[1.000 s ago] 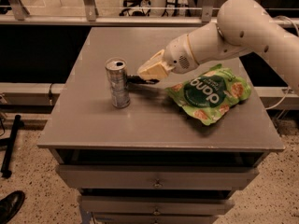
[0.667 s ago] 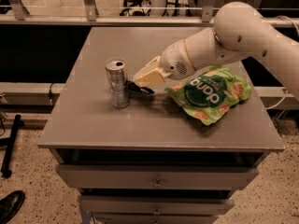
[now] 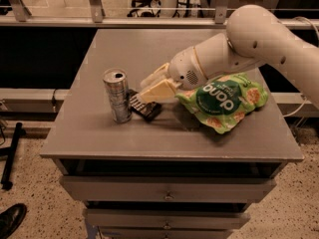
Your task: Move rxbar chocolate near redbull can
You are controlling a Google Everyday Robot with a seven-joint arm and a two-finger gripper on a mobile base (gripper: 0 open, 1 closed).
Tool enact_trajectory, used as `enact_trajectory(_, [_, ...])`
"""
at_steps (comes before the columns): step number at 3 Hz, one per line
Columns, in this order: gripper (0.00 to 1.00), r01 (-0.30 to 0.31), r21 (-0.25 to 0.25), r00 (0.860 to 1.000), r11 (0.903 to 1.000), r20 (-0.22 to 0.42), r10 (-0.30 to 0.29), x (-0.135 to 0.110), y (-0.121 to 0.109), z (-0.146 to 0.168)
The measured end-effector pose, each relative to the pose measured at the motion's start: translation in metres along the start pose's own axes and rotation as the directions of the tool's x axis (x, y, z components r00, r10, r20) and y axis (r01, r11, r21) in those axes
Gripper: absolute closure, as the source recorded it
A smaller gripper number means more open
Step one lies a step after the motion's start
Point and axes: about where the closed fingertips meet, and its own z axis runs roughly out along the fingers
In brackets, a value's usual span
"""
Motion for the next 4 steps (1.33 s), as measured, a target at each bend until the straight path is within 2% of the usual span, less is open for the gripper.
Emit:
enact_trajectory(1, [0.01,0.034,0.057,0.999,0.9978,-0.022,-0.033,0.000,-0.012,-0.014])
enact_trajectory(2, [0.00,0.133,0.218,0.989,0.9669,-0.091,-0.115,-0.001,-0.057,-0.064])
enact_trajectory(3, [0.00,0.222,0.335,0.973,0.9158,-0.138,-0.185,-0.008,-0.096,-0.114])
enact_trajectory(4, [0.00,0.231,0.349,0.972,0.9081,-0.134,-0.195,-0.015,-0.098,-0.121])
